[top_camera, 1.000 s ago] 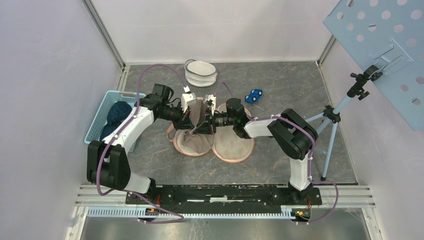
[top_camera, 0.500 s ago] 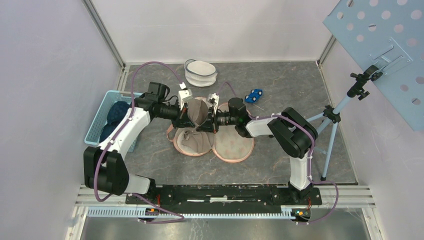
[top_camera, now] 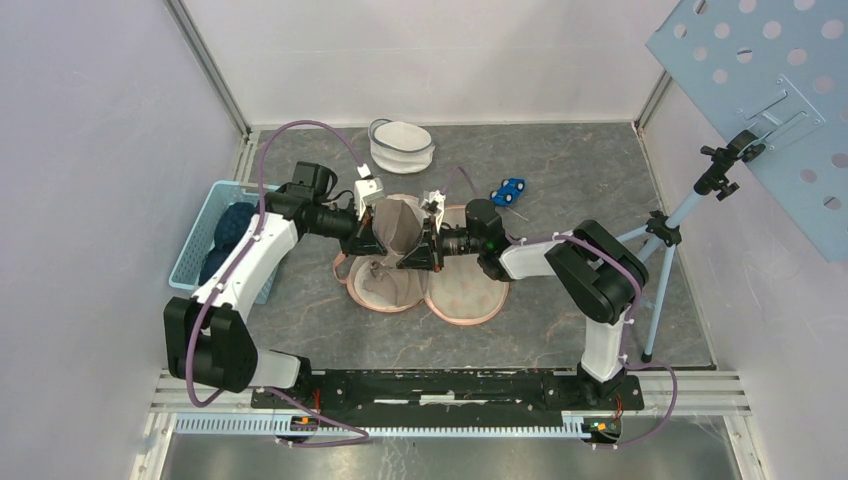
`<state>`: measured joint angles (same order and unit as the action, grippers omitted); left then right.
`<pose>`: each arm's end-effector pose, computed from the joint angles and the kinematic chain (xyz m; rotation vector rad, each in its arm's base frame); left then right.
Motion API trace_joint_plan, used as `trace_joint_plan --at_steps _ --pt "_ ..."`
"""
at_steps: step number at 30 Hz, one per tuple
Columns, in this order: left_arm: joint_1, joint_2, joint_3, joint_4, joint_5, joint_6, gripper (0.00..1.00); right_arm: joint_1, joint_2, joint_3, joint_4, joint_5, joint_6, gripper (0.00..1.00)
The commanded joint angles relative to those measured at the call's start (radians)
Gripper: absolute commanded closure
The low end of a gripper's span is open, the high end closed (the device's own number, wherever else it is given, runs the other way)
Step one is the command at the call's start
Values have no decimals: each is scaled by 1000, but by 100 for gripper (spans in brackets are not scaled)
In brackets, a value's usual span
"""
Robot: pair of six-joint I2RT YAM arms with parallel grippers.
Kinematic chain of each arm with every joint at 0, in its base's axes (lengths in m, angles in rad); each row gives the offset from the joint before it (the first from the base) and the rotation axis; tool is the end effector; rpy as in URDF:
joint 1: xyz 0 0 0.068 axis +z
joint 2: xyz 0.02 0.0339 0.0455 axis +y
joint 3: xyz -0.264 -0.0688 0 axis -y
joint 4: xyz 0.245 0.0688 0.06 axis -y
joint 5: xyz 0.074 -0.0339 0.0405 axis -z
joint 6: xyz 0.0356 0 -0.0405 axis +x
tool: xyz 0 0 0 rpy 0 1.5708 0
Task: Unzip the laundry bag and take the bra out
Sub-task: Adjust the bra in the laundry bag.
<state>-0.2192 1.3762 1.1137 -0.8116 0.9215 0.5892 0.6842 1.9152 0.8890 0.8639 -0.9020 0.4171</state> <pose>0.2541 -0.0857 0.2829 1.1757 2.0092 -1.0192 0.2785 0.2632 0.1680 -0.9738 1.6857 1.5433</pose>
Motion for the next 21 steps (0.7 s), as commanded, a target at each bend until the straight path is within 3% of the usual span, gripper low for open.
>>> trace_joint_plan --at_steps 1,6,7,9,11,21 --pt "3 -45 31 -88 -30 132 98 -10 -88 -24 42 -51 -5 96" --pt "1 -42 11 -83 -47 158 98 -7 -101 -14 -64 -42 -66 100" --pt "1 -42 10 -82 -47 161 98 -3 -99 -10 -85 -53 -73 96" --pt "-2 -50 12 -118 -41 209 98 -1 -91 26 -188 -66 -126 67" --pt "-22 -67 15 -163 -53 268 98 -9 -90 74 -315 -39 -219 52" --pt "-35 -144 -26 -232 -69 394 98 -66 -59 294 -434 234 -357 41"
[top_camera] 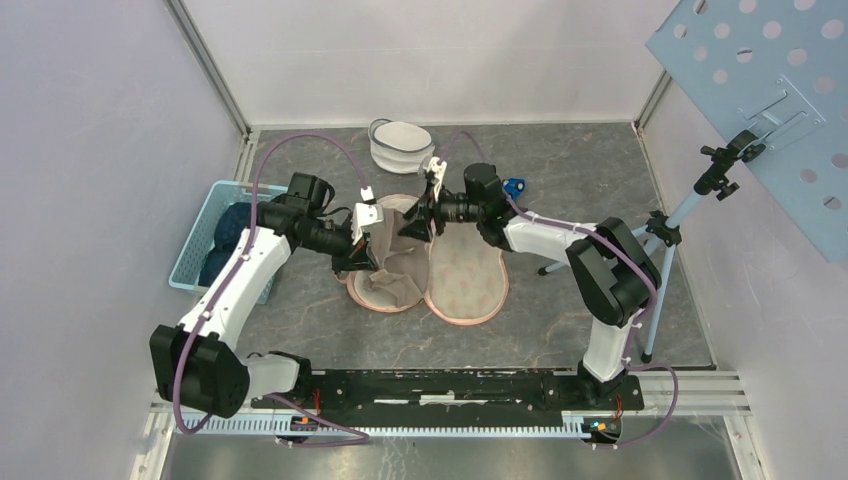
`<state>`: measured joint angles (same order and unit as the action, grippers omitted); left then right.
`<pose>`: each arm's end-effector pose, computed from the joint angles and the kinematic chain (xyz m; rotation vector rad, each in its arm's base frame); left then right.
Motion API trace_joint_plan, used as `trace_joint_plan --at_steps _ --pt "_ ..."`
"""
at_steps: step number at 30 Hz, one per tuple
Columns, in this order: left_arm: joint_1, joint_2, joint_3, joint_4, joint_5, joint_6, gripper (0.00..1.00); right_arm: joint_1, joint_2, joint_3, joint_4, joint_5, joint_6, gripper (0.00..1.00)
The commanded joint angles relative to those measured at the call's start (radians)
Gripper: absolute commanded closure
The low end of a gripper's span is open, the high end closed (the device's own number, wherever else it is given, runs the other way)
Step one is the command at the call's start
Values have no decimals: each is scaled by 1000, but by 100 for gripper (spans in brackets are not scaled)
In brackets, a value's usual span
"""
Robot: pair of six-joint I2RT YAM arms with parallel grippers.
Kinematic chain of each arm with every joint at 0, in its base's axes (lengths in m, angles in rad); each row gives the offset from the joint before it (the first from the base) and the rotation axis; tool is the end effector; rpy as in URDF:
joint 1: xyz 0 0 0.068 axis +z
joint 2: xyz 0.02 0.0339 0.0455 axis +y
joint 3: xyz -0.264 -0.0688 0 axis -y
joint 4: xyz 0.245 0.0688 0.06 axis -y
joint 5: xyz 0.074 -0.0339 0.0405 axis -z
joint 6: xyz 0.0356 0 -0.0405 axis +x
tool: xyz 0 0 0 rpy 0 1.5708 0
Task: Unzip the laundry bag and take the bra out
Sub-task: Adjust the bra in the laundry bag, then pick up the bra from the laundry bag.
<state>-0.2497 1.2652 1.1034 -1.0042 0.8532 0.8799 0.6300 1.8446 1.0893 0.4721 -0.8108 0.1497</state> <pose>0.2166 -0.0829 0.2955 1.4538 1.8818 -0.8726 0.3124 0.2597 0.2159 -1.0286 1.6711 1.2742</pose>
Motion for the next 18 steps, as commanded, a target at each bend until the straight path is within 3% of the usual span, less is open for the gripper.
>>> trace_joint_plan --at_steps 1,3,4,8,13,18 --pt "-5 -37 -18 -40 0 106 98 -12 22 114 -59 162 -107 39" --pt "-6 -46 -20 -39 -1 115 98 -10 49 147 -78 171 -140 20" --pt "-6 -51 -23 -39 -2 120 98 -8 67 175 -110 168 -167 17" --pt "-7 -53 -21 -40 -8 128 98 -2 129 237 -152 95 -194 18" --pt "-6 -56 -23 -38 -4 128 98 28 159 255 -187 110 -252 25" --pt "-5 -65 -30 12 -15 55 97 34 208 296 -223 146 -269 53"
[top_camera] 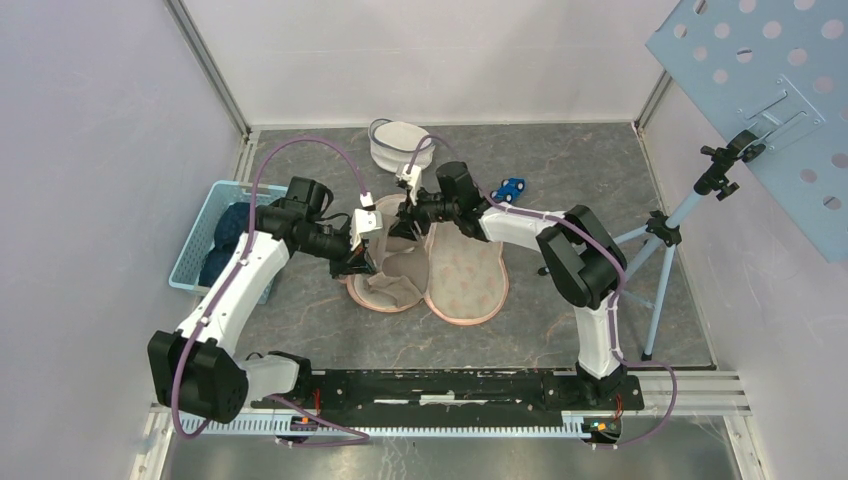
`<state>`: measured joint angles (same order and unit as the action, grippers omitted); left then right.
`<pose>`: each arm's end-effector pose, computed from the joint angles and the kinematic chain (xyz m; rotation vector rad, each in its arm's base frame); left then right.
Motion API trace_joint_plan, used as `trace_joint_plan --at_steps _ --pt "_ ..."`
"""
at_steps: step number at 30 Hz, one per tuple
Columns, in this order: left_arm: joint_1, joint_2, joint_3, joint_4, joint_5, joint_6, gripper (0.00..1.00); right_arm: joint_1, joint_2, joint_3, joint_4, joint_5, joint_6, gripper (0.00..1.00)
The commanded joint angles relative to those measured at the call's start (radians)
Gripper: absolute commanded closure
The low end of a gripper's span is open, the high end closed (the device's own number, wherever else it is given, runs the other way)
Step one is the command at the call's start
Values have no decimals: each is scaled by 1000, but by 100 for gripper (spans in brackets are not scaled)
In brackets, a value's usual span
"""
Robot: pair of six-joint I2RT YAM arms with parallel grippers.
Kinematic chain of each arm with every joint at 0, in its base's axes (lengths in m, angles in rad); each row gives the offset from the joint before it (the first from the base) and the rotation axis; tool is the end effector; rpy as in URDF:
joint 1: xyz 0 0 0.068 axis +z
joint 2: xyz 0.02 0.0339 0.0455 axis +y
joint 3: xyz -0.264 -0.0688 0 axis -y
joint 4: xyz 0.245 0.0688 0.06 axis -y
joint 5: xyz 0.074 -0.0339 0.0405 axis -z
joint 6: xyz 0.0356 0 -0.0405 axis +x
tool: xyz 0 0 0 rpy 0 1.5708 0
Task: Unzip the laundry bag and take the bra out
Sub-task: Pick up the bra from the laundry bag.
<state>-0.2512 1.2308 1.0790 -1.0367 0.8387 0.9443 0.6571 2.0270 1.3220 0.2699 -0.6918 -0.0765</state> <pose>0.2062 -0.0803 0.2939 1.5101 1.8530 -0.8420 0.3454 0.2951 0.1947 -1.1486 1.7052 1.0577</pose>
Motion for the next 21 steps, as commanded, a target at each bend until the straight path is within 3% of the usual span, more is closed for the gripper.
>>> trace_joint_plan --at_steps 1,6,13,18,21 --pt "-3 -33 -6 55 -5 -27 98 7 21 63 -17 27 -40 60" --pt "7 -42 -23 117 -41 -104 97 6 -28 49 17 14 8 100" --pt "43 -75 13 128 -54 -204 62 7 -149 18 159 -83 252 100" --pt "68 -119 176 61 -62 -260 27 7 -235 -46 322 -139 461 100" --pt "69 -150 300 27 -89 -278 13 13 -279 -72 376 -147 530 100"
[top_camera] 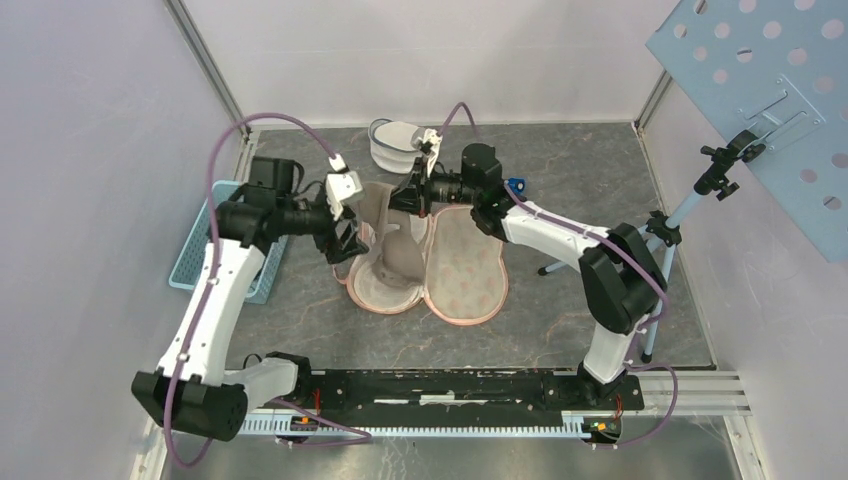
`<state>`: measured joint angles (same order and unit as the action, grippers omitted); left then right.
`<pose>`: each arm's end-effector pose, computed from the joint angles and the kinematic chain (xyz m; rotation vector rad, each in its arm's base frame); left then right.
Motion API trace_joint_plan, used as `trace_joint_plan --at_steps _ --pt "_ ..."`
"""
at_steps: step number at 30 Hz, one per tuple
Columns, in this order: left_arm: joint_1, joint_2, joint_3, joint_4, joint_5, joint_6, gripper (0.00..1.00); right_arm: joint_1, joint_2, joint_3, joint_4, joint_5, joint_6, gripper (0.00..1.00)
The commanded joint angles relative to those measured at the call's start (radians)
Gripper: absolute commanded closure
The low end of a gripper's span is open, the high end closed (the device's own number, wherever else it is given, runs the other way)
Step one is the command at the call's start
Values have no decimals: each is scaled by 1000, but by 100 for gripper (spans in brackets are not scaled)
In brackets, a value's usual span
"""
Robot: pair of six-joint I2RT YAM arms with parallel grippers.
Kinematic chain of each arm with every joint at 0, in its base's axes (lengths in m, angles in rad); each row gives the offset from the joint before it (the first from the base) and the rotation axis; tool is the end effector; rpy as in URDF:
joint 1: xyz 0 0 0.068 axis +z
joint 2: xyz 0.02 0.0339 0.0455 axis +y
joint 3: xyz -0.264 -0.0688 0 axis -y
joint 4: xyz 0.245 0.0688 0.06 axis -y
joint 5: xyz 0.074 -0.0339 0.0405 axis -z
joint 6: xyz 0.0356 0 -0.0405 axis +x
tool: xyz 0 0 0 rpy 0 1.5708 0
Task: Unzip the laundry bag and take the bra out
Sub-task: Pick up the bra from the laundry bag.
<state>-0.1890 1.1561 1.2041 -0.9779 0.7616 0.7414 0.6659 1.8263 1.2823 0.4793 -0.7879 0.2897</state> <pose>0.2067 -0.0645 0.3468 1.2780 1.8789 -0.6637 0.3196 0.2832 0.2871 -0.9569 1.5275 1.3438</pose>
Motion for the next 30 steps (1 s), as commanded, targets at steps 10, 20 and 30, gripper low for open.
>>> trace_joint_plan --at_steps 10,20,30 --pt "6 -15 540 -217 -193 23 2 60 -164 -35 158 -113 180 100" --pt "6 51 629 -425 -16 12 7 125 -216 -47 67 -129 73 100" --pt "-20 26 527 -594 29 104 32 211 -234 -16 -52 -129 -50 100"
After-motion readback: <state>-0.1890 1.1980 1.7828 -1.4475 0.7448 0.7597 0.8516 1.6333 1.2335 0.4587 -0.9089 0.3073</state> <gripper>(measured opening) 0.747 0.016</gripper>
